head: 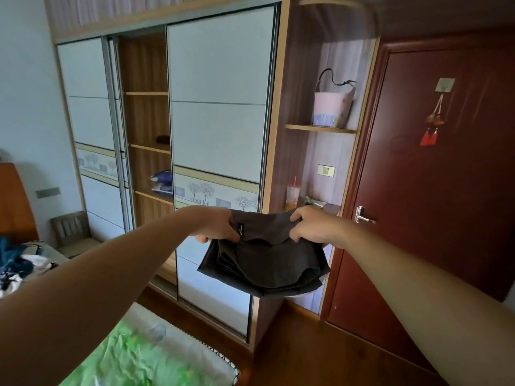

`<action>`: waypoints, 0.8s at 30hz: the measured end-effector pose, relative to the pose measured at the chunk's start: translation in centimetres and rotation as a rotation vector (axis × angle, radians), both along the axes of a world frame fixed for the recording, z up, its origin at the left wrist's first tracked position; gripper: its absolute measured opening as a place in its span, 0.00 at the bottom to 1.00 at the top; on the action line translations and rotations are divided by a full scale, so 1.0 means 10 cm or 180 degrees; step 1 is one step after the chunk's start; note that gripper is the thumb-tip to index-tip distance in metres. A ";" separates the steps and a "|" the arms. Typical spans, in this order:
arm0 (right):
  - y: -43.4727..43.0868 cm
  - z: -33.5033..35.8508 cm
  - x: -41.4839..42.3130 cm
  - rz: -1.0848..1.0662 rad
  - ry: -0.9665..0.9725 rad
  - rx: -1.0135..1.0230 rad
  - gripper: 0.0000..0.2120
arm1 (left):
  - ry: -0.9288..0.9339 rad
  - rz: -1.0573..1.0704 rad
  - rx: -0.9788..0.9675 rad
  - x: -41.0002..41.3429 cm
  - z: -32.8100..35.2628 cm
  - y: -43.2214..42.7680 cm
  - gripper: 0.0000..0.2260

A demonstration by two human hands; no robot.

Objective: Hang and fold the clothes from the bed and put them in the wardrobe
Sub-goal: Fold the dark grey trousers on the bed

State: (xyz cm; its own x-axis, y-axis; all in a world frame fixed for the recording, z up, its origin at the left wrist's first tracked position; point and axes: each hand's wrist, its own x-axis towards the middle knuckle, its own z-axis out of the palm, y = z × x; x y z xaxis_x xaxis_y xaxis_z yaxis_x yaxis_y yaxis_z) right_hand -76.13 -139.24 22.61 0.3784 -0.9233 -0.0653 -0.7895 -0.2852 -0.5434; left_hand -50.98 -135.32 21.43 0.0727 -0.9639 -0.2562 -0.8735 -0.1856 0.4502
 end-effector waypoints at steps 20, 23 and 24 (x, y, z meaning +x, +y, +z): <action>-3.85 -0.05 1.49 0.1165 -0.0160 -0.0335 0.22 | -0.0307 0.1007 -0.0075 1.04 0.04 -3.11 0.19; -4.31 -0.07 1.77 0.1534 -0.0137 -0.0465 0.21 | -0.0227 0.1293 -0.0060 1.16 0.05 -3.31 0.15; -4.44 -0.06 1.87 0.1643 -0.0119 -0.0482 0.21 | -0.0230 0.1396 -0.0063 1.20 0.06 -3.36 0.14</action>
State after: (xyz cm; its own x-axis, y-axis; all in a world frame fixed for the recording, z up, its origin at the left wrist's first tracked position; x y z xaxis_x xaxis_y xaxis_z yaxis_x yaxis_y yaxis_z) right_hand -57.47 -183.61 21.97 0.7851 -0.6147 0.0764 -0.5068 -0.7084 -0.4912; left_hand -39.02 -168.91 22.05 0.4929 -0.8426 -0.2172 -0.7435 -0.5375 0.3980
